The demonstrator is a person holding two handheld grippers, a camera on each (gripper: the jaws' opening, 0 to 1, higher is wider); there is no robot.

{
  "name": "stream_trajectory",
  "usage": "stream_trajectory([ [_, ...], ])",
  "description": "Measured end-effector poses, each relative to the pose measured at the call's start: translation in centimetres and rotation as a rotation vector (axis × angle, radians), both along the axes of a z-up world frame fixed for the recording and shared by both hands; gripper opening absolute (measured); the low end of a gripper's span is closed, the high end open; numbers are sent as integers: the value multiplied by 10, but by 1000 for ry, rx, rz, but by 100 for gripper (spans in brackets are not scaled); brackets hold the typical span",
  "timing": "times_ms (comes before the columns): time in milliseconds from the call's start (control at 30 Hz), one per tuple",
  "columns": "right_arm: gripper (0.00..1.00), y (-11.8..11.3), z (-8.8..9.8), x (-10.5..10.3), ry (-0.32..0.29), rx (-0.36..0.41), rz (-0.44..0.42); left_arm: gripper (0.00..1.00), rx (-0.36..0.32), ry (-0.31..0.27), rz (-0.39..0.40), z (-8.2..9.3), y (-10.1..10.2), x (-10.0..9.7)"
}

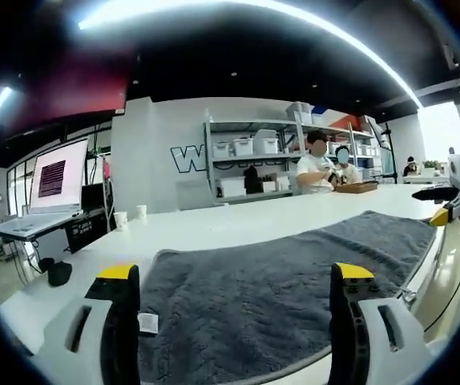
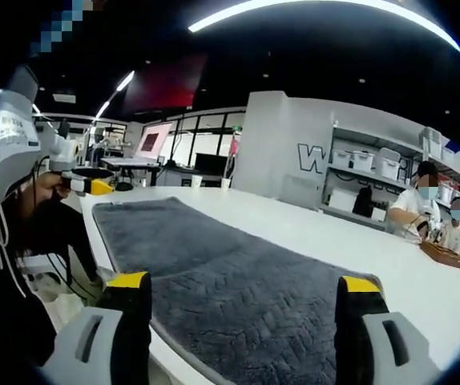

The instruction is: Open the folded towel by lifting each exposed corner and separating the folded layers until the towel lies flat within the target outline without major curled edges

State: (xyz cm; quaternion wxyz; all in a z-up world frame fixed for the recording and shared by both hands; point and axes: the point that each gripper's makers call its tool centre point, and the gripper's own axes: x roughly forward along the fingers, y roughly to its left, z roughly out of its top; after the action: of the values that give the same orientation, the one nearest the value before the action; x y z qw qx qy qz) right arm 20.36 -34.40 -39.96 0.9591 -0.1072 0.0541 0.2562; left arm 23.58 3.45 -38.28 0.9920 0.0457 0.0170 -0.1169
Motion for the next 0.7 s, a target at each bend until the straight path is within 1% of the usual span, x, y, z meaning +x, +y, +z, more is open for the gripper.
stream_trajectory([
  [167,94,4,1,3,-4,10,21,97,6,6,23,1,6,-5],
  [300,94,10,-3,9,14,19,34,96,3,1,36,3,12,-13],
  [400,94,18,-4,9,18,21,52,95,-30,-2,35,4,15,-18],
  [467,93,22,-3,7,14,21,66,95,-39,2,31,3,16,-19],
  [600,93,26,-4,7,20,17,78,95,-18,11,41,1,19,-18],
  [700,92,26,-4,8,23,14,78,94,-21,14,43,0,21,-17],
])
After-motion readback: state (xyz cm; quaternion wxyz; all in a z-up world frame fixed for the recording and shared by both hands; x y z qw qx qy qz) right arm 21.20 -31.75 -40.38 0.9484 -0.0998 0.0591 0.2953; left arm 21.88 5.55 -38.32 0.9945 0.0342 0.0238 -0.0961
